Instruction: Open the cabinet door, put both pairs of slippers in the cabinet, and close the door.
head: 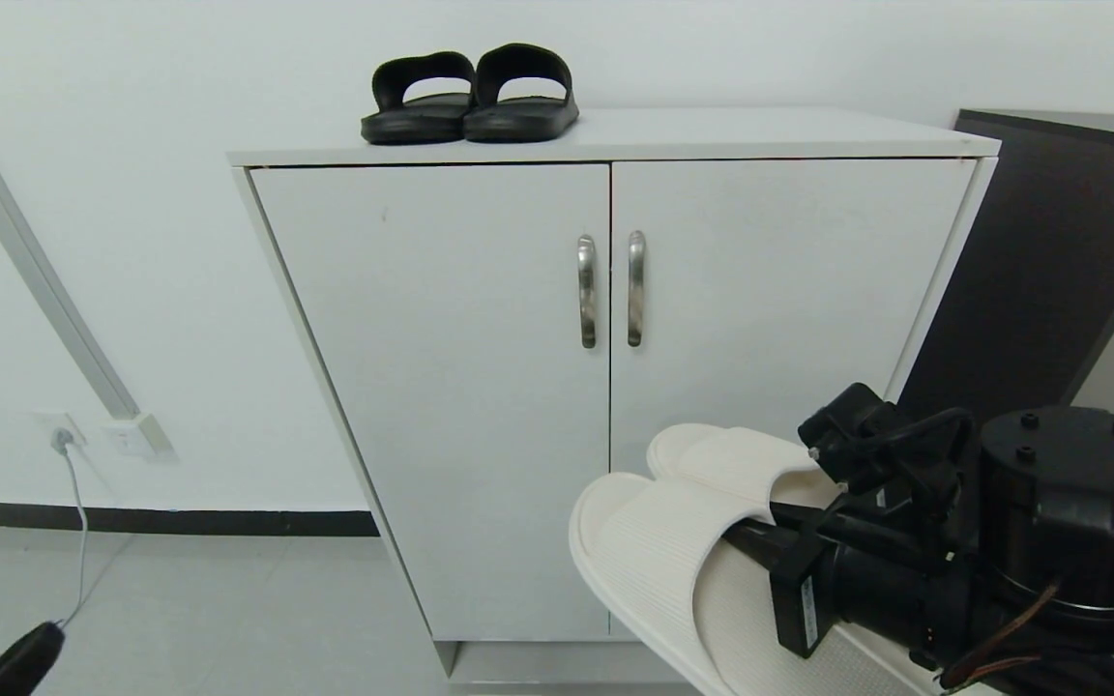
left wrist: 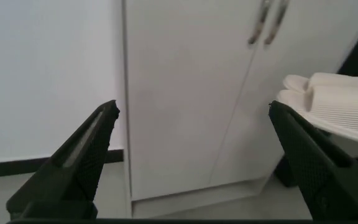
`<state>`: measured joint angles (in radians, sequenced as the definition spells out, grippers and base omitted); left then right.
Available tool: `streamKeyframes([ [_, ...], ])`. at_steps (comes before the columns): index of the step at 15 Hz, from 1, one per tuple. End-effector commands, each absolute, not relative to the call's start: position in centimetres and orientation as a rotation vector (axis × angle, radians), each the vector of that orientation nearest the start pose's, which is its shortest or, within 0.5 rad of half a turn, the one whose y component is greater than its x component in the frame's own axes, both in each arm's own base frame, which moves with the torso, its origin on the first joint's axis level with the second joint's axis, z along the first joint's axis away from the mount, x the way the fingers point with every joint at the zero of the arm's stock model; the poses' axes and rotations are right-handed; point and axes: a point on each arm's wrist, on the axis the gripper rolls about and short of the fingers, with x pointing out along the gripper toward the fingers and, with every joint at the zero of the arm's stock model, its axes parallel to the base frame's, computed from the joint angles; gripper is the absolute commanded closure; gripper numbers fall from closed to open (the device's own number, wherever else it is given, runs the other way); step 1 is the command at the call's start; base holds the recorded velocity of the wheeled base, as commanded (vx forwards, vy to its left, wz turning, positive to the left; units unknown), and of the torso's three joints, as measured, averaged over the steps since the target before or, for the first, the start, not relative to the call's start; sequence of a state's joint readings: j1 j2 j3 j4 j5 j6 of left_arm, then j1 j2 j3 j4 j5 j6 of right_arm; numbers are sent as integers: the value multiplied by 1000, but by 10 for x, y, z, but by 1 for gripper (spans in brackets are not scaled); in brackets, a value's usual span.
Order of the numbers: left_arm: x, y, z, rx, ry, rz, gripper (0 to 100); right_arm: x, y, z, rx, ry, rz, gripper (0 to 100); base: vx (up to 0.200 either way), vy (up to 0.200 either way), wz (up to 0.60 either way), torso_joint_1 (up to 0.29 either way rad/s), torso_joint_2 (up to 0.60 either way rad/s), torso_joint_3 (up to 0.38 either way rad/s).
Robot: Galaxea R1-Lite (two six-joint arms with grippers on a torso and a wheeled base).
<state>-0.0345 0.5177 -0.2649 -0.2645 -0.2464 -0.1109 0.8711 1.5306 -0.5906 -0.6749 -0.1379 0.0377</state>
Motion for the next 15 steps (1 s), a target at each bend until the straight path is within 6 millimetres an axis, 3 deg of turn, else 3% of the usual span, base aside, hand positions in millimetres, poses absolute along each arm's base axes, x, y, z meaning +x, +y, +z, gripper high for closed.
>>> streamKeyframes([
  [1,75,-12,190,-123,120,-399,0,163,189,176,-104,248,725,100,0,0,0,0,0,0],
  [7,124,-51,224,-108,108,-672,0,155,184,168,-108,245,859,100,0,0,0,0,0,0],
  [11,141,-93,249,-147,108,-788,0,149,190,161,-124,274,907,100,0,0,0,0,0,0],
  [12,141,-93,249,-149,109,-789,0,149,190,161,-124,274,907,100,0,0,0,0,0,0],
  [15,161,-123,274,-199,90,-860,0,144,195,157,-136,285,965,100,0,0,0,0,0,0],
])
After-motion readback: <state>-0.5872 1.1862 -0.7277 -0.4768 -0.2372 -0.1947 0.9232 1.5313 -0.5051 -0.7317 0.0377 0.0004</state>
